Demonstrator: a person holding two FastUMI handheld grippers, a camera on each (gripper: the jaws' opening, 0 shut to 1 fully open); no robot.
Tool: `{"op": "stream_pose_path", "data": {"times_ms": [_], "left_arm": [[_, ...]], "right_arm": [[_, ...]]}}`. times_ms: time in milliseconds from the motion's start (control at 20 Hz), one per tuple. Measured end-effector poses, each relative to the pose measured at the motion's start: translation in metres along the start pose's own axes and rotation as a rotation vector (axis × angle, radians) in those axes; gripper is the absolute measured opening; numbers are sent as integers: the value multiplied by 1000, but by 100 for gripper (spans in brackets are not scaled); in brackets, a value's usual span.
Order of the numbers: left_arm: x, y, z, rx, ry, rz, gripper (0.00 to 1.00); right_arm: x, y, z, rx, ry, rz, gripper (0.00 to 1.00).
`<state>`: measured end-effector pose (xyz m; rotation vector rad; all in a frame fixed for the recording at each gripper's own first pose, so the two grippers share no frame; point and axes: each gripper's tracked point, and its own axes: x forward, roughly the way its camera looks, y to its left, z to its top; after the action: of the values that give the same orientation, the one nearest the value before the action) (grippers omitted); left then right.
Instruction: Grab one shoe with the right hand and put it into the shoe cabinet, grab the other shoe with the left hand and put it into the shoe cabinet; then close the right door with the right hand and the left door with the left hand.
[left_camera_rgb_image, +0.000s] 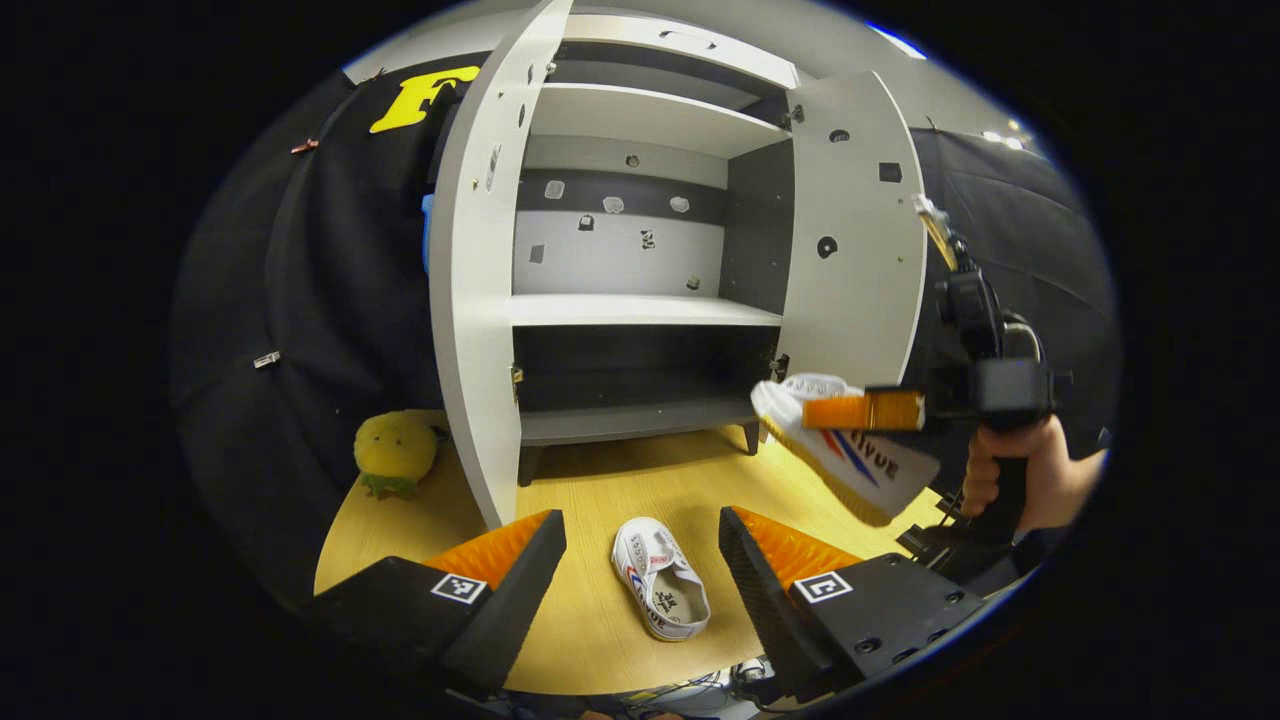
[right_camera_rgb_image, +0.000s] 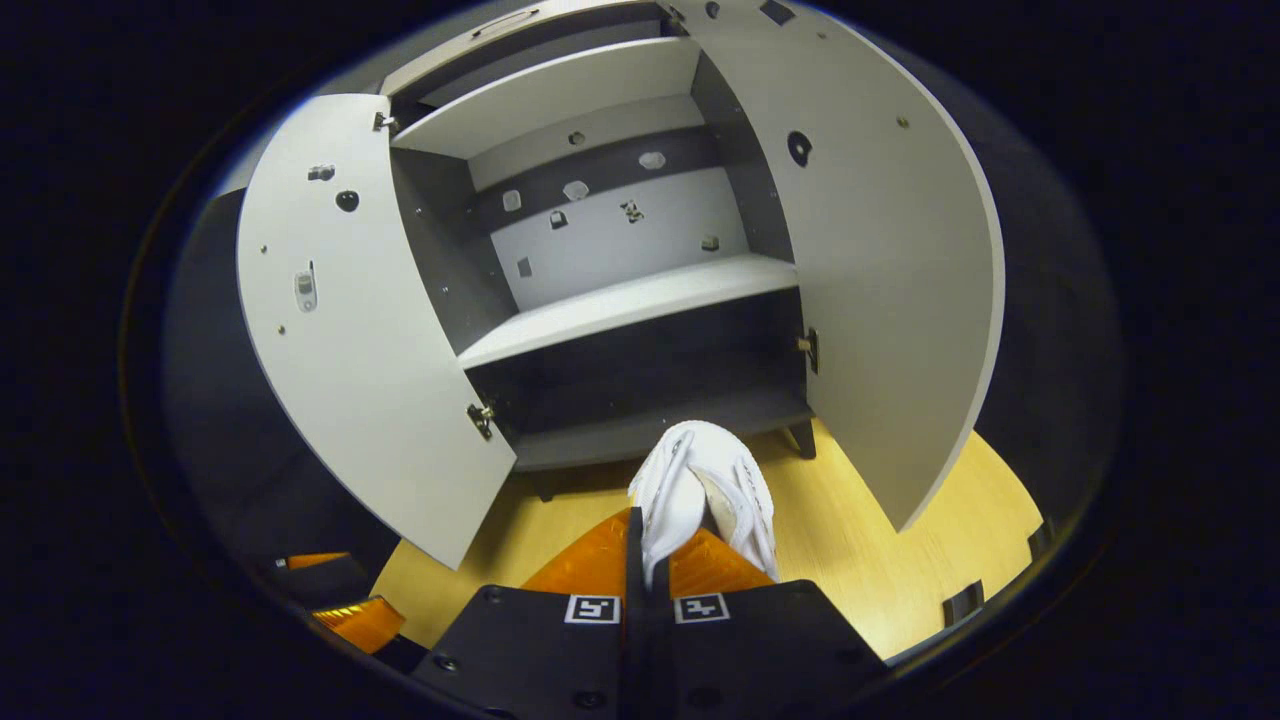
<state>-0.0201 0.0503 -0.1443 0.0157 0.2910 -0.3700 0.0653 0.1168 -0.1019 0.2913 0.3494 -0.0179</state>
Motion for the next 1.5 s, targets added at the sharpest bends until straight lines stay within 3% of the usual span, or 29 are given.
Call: {"op": "stream_pose_path", "data": {"times_ms": [500, 800, 1150, 1500], "left_arm": [[-15, 17, 20, -40, -46, 36, 96], [-15, 10, 44, -72, -68, 28, 96], [2, -3, 79, -81, -116, 17, 96], [27, 10, 98, -76, -129, 74, 96]], "right_arm": [[56, 43, 126, -137, -184, 36, 5], [117, 52, 190, -220, -252, 30, 5], [202, 54, 241, -341, -267, 20, 5], [292, 18, 262, -421, -171, -53, 5]]}}
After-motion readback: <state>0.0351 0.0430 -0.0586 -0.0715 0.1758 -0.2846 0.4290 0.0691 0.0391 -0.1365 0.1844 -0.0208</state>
